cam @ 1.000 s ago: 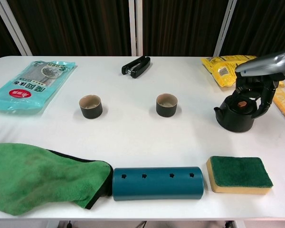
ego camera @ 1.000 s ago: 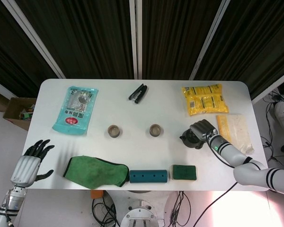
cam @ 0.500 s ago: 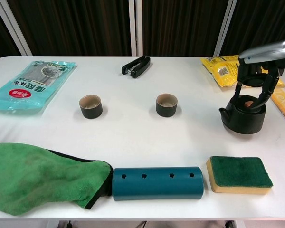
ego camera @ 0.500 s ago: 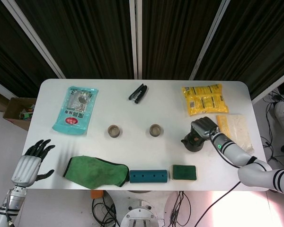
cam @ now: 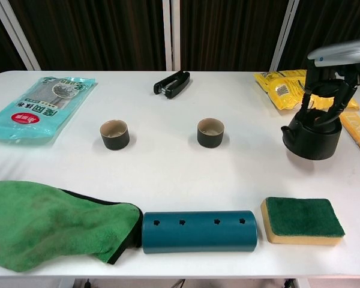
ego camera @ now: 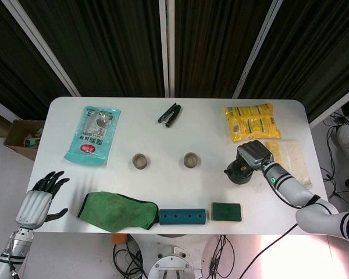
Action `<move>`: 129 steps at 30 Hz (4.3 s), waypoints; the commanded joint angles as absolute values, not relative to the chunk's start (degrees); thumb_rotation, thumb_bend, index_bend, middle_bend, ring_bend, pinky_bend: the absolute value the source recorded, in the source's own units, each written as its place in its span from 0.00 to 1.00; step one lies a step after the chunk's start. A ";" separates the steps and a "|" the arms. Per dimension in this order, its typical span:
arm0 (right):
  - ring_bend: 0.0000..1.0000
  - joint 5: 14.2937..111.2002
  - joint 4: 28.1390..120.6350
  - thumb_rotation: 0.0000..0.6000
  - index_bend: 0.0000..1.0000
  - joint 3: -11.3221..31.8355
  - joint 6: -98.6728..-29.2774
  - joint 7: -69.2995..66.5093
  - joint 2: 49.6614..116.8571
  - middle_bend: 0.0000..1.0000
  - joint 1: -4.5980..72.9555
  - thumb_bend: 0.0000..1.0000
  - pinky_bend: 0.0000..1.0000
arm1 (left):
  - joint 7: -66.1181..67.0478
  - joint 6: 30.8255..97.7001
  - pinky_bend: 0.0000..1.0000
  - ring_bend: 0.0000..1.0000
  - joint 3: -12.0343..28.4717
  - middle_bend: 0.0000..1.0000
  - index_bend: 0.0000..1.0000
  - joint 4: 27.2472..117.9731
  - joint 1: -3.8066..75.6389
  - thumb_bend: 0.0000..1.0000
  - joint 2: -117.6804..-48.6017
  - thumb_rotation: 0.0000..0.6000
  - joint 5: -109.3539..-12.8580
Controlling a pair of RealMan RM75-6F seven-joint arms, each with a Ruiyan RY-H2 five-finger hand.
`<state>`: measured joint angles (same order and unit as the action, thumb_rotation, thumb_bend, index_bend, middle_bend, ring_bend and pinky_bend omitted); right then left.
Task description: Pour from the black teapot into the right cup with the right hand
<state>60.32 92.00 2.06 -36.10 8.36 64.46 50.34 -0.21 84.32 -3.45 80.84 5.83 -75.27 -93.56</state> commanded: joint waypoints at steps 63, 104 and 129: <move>0.99 72.18 85.29 0.86 1.00 4.93 -51.58 7.37 72.67 1.00 40.99 0.33 0.82 | -0.28 83.76 0.23 0.07 -3.68 0.09 0.22 80.26 6.28 0.13 -75.78 1.00 -93.56; 1.00 93.65 50.58 0.85 1.00 5.59 -59.98 -11.52 92.61 1.00 51.55 0.37 0.84 | -1.59 83.19 0.23 0.07 -2.96 0.09 0.22 79.09 6.34 0.13 -75.99 1.00 -91.92; 0.99 101.31 29.01 0.85 1.00 -1.63 -68.48 -26.20 101.91 1.00 54.69 0.36 0.84 | -1.46 82.90 0.23 0.07 -2.87 0.09 0.22 79.25 6.58 0.13 -75.84 1.00 -91.81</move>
